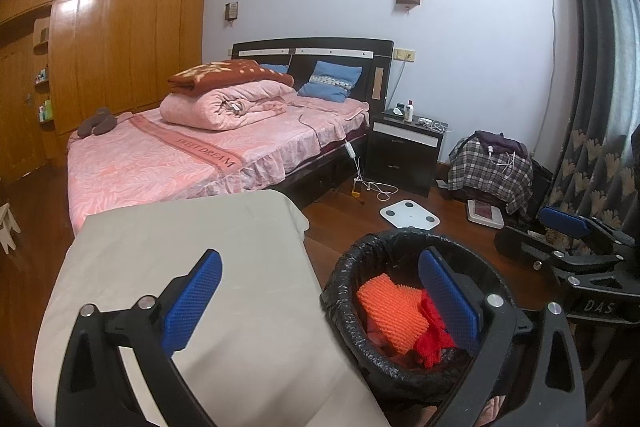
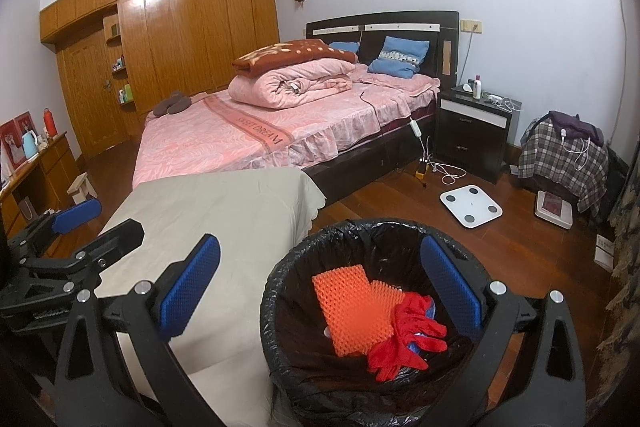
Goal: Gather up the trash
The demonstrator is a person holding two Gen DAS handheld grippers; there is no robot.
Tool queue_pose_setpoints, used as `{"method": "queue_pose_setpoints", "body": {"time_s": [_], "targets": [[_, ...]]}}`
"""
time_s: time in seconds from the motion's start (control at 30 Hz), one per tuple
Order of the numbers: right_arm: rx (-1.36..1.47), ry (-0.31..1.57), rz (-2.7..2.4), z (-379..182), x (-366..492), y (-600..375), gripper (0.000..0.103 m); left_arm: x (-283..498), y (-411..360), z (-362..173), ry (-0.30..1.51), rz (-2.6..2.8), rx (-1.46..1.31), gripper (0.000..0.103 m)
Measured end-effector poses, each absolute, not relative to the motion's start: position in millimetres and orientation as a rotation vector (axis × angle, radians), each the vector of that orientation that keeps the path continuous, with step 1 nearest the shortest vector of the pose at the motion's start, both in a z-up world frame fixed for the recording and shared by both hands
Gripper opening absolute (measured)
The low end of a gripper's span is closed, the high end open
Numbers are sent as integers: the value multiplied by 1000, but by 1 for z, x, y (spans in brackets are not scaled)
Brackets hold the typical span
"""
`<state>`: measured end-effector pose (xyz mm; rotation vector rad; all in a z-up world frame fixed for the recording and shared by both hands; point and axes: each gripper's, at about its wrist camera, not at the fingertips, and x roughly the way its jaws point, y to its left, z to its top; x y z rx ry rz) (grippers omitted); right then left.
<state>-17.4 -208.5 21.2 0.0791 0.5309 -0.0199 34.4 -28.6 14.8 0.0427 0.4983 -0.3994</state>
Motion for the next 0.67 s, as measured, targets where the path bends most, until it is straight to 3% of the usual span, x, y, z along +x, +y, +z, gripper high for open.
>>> {"method": "queue_pose_setpoints", "body": {"time_s": [0.67], "targets": [[90, 541, -24, 10, -18, -206, 98, 41, -26, 12, 516, -401, 39, 97]]}}
